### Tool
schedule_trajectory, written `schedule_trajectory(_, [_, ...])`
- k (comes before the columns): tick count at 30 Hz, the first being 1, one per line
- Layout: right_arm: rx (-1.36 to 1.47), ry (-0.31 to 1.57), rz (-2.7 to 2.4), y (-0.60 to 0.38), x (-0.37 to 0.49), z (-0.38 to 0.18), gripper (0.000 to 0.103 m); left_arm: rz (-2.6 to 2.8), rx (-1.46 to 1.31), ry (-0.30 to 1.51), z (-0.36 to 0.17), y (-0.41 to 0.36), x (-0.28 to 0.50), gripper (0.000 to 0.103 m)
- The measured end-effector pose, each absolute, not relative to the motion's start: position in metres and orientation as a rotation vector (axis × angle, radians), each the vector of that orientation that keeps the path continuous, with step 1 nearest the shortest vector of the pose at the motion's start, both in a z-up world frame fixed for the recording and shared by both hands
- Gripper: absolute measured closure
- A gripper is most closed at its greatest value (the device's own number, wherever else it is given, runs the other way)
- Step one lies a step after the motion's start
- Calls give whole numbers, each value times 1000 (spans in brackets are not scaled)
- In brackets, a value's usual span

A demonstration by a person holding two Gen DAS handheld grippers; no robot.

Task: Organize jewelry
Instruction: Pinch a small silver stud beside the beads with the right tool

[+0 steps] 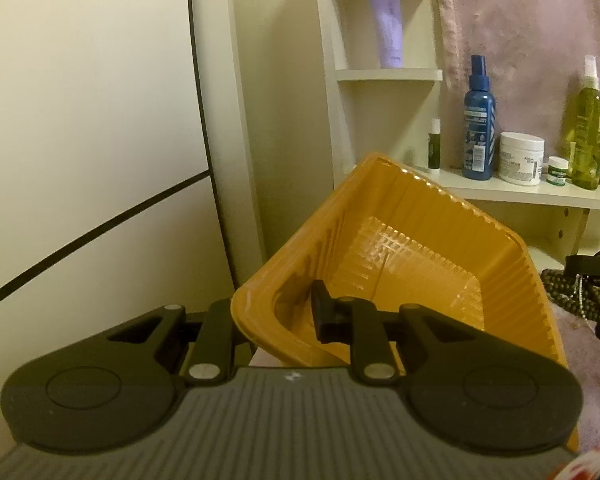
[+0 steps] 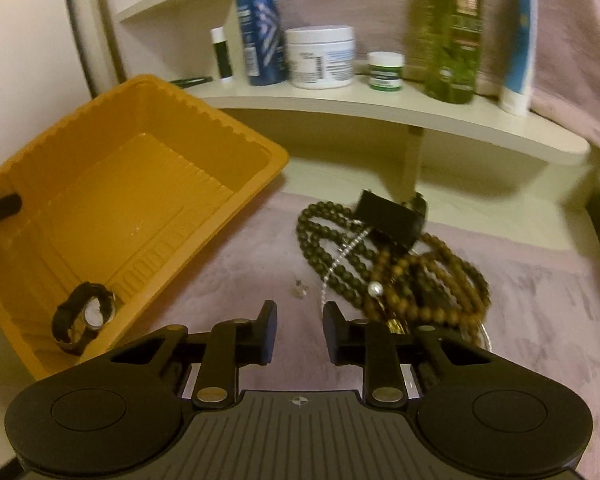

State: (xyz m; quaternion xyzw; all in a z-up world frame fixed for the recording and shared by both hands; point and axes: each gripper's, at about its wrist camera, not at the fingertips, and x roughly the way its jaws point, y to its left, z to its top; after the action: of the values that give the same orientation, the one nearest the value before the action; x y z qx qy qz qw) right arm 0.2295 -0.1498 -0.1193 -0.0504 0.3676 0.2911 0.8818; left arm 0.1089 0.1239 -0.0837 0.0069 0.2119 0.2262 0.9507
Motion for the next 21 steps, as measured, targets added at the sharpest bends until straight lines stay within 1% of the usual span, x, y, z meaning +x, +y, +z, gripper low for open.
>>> schedule_trajectory(3, [-119, 769, 625, -145, 239, -125, 87, 459, 15, 438, -85, 127, 111, 83])
schedule_trajectory(6, [-127, 770, 634, -143, 245, -128, 89, 455, 17, 444, -86, 128, 111, 83])
schedule_trajectory(15, [-143, 773, 633, -135, 256, -135, 89, 456, 21, 448, -86, 129, 112, 82])
schedule_trajectory(16, [-143, 770, 629, -135, 257, -136, 90, 455, 22, 448, -87, 129, 112, 82])
schedule_trajectory(17, [-146, 769, 627, -135, 257, -137, 95, 454, 21, 448, -87, 129, 111, 82])
schedule_trajectory(21, [-127, 757, 631, -137, 256, -135, 95, 454, 21, 447, -87, 130, 111, 82])
